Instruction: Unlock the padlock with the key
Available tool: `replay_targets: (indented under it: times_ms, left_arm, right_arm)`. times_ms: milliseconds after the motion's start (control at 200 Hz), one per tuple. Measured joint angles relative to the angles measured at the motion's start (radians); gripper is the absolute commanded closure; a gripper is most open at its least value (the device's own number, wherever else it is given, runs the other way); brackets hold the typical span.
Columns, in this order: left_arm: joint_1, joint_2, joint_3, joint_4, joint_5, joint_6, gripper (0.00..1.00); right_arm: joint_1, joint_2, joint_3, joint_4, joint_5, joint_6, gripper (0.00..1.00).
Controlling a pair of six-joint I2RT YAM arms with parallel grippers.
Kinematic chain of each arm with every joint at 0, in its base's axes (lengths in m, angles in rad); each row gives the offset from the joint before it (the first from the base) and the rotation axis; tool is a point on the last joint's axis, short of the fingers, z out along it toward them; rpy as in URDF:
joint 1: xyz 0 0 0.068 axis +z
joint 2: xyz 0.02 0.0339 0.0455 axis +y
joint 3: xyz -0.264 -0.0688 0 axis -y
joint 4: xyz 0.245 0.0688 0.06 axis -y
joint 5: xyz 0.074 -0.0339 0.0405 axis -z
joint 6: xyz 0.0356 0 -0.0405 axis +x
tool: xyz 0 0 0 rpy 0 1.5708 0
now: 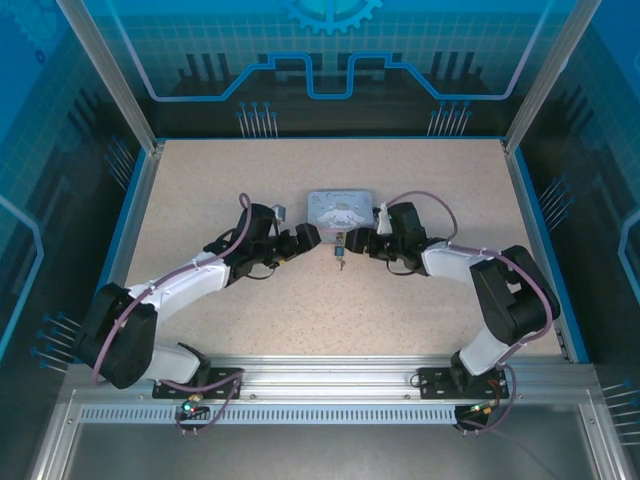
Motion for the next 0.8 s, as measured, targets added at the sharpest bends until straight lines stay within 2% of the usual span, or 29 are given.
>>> replay_targets:
  times_ms: [220, 575, 670, 800]
  left_arm:
    - [0.000, 0.045, 0.008, 0.003, 0.003, 0.000, 0.01]
    - [0.015, 0.064, 0.010, 0.052, 0.019, -0.026, 0.01]
    - [0.019, 0.067, 0.010, 0.065, 0.026, -0.027, 0.01]
    - [0.027, 0.072, 0.010, 0.072, 0.030, -0.035, 0.01]
  right_arm:
    - [0.043, 0.019, -0.047, 0.030, 0.000, -0.008, 0.37]
    - [0.108, 0.151, 0.065, 0.038, 0.037, -0.024, 0.46]
    - [0.114, 0.174, 0.092, 0.036, 0.058, -0.027, 0.53]
    - [0.116, 0.198, 0.114, 0.036, 0.077, -0.040, 0.70]
